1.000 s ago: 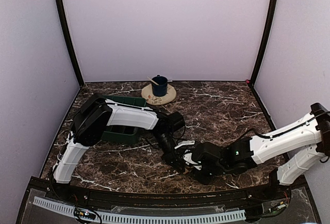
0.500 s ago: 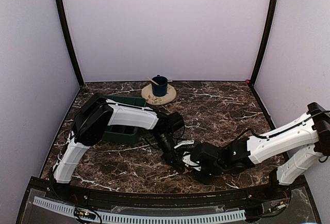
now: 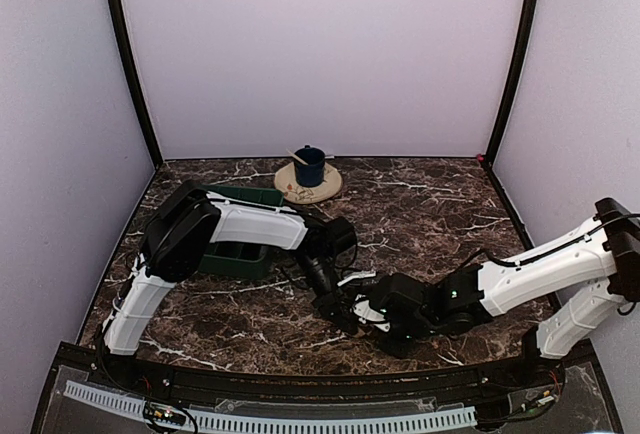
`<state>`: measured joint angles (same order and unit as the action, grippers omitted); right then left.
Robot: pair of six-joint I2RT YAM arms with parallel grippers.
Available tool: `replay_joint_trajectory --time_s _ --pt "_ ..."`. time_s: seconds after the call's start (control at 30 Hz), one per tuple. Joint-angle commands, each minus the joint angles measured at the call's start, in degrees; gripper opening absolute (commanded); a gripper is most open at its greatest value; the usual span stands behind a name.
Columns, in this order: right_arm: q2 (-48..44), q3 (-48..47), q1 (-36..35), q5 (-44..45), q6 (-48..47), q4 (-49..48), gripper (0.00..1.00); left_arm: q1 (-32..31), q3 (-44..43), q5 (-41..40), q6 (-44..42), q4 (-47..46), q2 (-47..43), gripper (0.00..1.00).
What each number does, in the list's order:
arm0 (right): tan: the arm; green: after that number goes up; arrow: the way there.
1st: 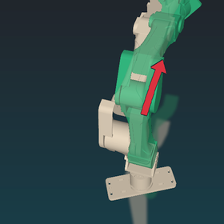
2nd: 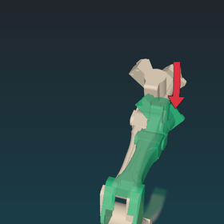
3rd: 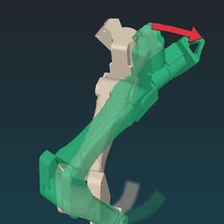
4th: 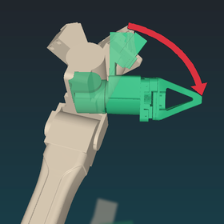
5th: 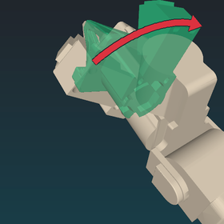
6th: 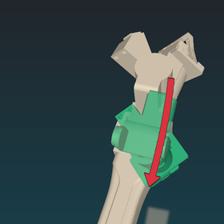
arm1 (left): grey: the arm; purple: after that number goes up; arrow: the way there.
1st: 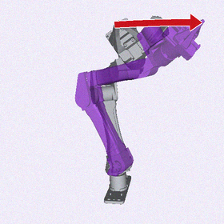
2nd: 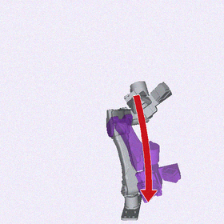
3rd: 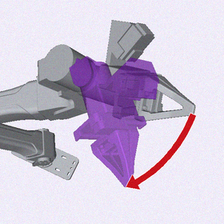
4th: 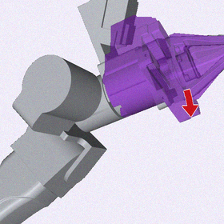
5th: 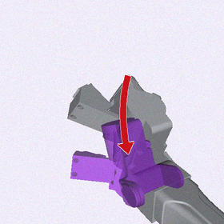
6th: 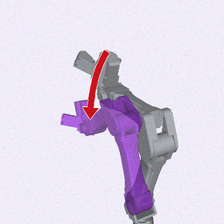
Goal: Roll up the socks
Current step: Roll the sock at the center of the board.
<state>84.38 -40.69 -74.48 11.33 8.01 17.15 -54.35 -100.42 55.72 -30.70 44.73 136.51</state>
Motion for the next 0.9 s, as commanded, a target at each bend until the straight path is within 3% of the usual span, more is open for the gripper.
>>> replay_joint_trajectory --time_s 0.0,0.23,0.87 --pt "0.3 -0.9 0.7 -3.0 0.6 -0.4 0.0 1.3 -0.4 -4.6 3.0 2.2 2.3 0.27" --pt "0.2 -0.8 2.1 -4.6 1.3 -0.2 0.0 2.2 -0.2 -4.3 4.5 3.4 2.5 0.37" --pt "-0.3 0.5 4.2 -8.0 3.8 -1.2 0.0 6.1 2.1 -5.1 6.9 3.1 0.8 0.39"
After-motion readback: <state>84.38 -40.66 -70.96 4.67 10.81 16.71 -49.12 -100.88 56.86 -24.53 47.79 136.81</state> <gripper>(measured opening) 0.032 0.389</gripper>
